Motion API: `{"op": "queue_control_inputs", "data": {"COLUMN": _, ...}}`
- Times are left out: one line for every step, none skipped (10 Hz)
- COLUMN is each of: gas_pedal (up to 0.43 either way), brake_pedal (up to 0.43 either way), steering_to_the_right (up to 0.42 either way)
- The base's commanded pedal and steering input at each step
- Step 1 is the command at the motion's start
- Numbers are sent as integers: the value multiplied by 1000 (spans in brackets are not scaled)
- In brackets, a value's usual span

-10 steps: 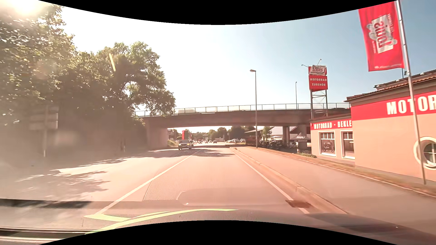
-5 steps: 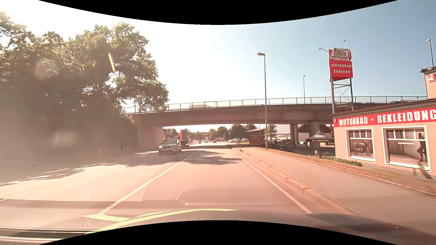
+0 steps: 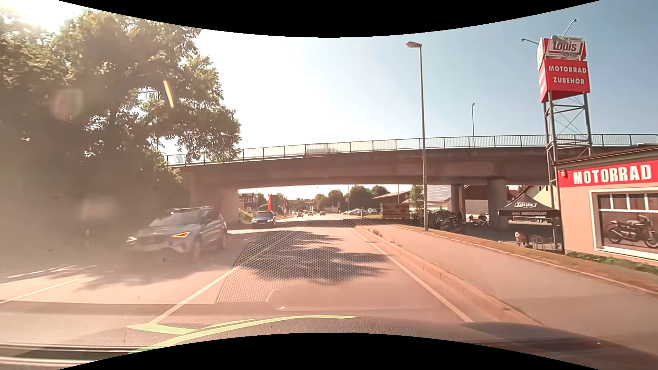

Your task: Follow the waypoints while adhering to traffic rules and regulations

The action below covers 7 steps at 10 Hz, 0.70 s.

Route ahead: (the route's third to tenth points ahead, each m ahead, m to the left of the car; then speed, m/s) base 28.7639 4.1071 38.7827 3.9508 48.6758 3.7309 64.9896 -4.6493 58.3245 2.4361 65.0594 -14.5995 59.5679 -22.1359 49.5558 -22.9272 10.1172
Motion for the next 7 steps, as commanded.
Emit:
{"op": "queue_control_inputs", "data": {"gas_pedal": 0, "brake_pedal": 0, "steering_to_the_right": 0}}
{"op": "queue_control_inputs", "data": {"gas_pedal": 8, "brake_pedal": 0, "steering_to_the_right": -1}}
{"op": "queue_control_inputs", "data": {"gas_pedal": 8, "brake_pedal": 0, "steering_to_the_right": -1}}
{"op": "queue_control_inputs", "data": {"gas_pedal": 20, "brake_pedal": 0, "steering_to_the_right": -1}}
{"op": "queue_control_inputs", "data": {"gas_pedal": 20, "brake_pedal": 0, "steering_to_the_right": -1}}
{"op": "queue_control_inputs", "data": {"gas_pedal": 28, "brake_pedal": 0, "steering_to_the_right": -1}}
{"op": "queue_control_inputs", "data": {"gas_pedal": 28, "brake_pedal": 0, "steering_to_the_right": -1}}
